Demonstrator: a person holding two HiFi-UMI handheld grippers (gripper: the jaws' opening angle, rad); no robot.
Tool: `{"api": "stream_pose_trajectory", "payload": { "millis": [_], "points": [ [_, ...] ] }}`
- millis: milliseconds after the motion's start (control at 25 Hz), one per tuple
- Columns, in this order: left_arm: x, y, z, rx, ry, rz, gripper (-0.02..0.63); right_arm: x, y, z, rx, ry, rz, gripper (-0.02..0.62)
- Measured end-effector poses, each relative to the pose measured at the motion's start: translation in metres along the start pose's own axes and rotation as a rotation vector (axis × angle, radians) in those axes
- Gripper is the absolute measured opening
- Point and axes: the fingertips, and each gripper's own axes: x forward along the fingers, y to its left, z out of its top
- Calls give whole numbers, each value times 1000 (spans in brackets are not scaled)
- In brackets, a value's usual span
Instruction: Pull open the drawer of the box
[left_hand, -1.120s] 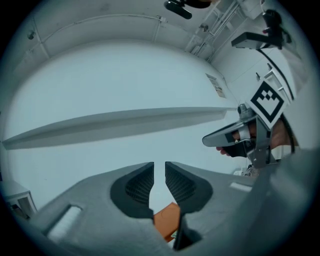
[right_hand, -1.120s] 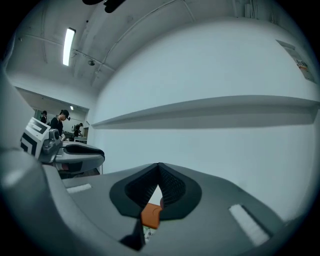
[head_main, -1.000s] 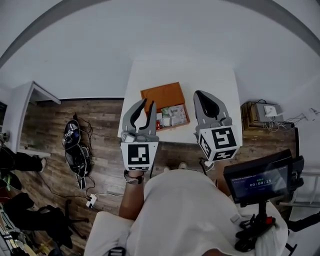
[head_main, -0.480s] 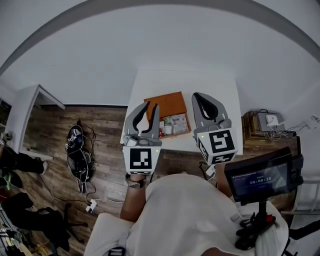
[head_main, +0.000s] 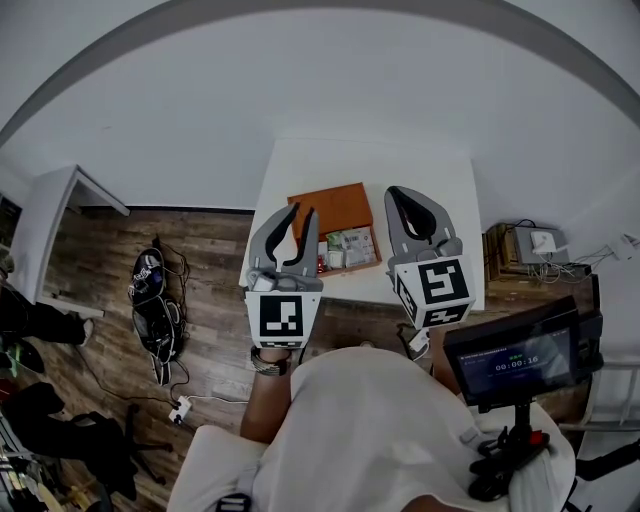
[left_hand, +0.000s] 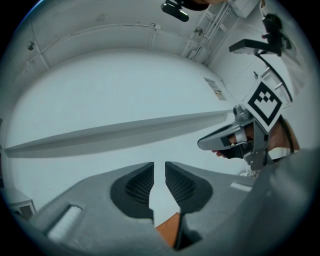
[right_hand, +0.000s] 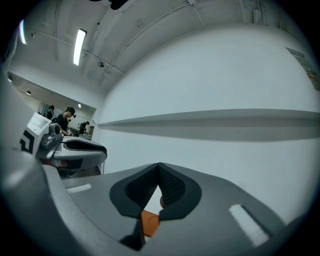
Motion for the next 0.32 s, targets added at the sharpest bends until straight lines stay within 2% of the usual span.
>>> {"api": "stream_pose_trajectory", "payload": {
  "millis": [320],
  "points": [
    [1, -1, -8, 21, 33, -6, 75, 3, 0, -5, 13, 14, 14, 2]
  ]
}}
